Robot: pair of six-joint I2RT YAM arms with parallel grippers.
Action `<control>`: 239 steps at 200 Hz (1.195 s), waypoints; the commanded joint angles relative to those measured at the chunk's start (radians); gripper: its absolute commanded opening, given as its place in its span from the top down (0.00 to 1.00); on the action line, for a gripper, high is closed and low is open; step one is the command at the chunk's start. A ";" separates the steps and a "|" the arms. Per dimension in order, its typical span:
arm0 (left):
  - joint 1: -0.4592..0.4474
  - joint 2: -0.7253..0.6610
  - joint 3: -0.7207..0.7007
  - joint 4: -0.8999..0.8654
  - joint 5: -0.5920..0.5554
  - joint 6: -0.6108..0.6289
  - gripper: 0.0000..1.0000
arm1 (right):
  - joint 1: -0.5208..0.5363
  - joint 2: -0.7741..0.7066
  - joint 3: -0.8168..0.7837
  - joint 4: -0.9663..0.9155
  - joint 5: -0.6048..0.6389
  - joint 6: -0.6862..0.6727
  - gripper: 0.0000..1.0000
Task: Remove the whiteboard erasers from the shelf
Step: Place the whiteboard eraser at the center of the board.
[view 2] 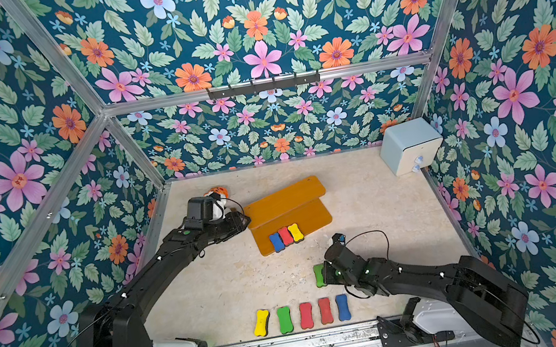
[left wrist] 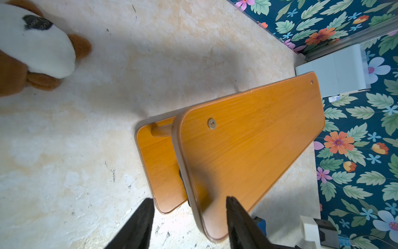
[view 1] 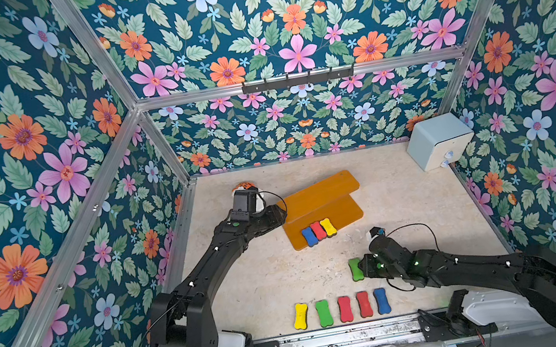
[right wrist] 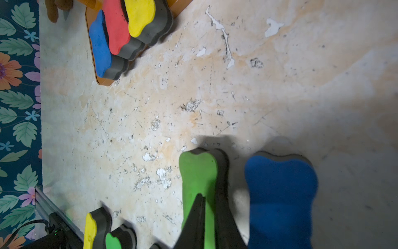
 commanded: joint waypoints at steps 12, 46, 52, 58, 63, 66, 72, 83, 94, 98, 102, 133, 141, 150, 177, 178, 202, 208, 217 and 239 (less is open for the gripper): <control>0.001 0.005 0.008 0.012 -0.002 -0.002 0.41 | 0.001 -0.023 0.027 -0.038 0.005 -0.020 0.80; 0.001 0.015 0.021 0.009 -0.007 -0.007 0.41 | 0.000 -0.037 0.068 -0.065 0.031 -0.045 0.78; 0.000 0.018 0.026 0.008 -0.010 -0.008 0.41 | -0.002 -0.035 0.077 -0.063 0.037 -0.050 0.77; 0.000 0.019 0.030 0.006 -0.014 -0.009 0.42 | -0.005 -0.031 0.086 -0.055 0.040 -0.058 0.77; 0.001 0.023 0.036 0.004 -0.019 -0.010 0.42 | -0.009 -0.027 0.093 -0.046 0.040 -0.066 0.77; 0.001 0.025 0.039 0.003 -0.021 -0.012 0.43 | -0.013 -0.023 0.096 -0.040 0.041 -0.071 0.77; 0.000 0.031 0.049 -0.002 -0.029 -0.011 0.43 | -0.021 -0.018 0.103 -0.026 0.040 -0.080 0.77; 0.001 0.036 0.074 -0.019 -0.047 -0.009 0.44 | -0.040 -0.003 0.112 0.013 0.031 -0.098 0.76; 0.001 0.038 0.089 -0.023 -0.064 -0.007 0.45 | -0.059 0.016 0.119 0.060 0.017 -0.116 0.76; 0.001 0.041 0.094 -0.023 -0.071 -0.007 0.45 | -0.067 0.023 0.122 0.077 0.012 -0.122 0.76; 0.000 0.043 0.100 -0.024 -0.078 -0.005 0.45 | -0.074 0.032 0.123 0.093 0.005 -0.128 0.76; 0.001 0.096 0.160 -0.057 -0.105 0.003 0.46 | -0.139 0.114 0.162 0.195 -0.059 -0.187 0.74; 0.001 0.108 0.168 -0.054 -0.095 0.003 0.46 | -0.153 0.131 0.174 0.215 -0.068 -0.202 0.73; 0.001 0.119 0.173 -0.043 -0.076 0.002 0.47 | -0.169 0.147 0.182 0.239 -0.076 -0.220 0.73; 0.001 0.138 0.176 -0.041 -0.043 0.009 0.51 | -0.214 0.210 0.225 0.293 -0.113 -0.258 0.73; 0.001 0.138 0.176 -0.042 -0.045 0.009 0.52 | -0.215 0.214 0.226 0.295 -0.113 -0.259 0.73; 0.001 0.129 0.161 -0.043 -0.057 0.017 0.52 | -0.233 0.282 0.263 0.338 -0.127 -0.271 0.73; 0.001 0.128 0.159 -0.045 -0.064 0.023 0.52 | -0.233 0.297 0.272 0.344 -0.124 -0.275 0.73; 0.000 0.129 0.159 -0.053 -0.076 0.029 0.52 | -0.233 0.319 0.288 0.347 -0.123 -0.280 0.73; 0.001 0.134 0.161 -0.065 -0.078 0.041 0.53 | -0.232 0.357 0.312 0.363 -0.107 -0.295 0.73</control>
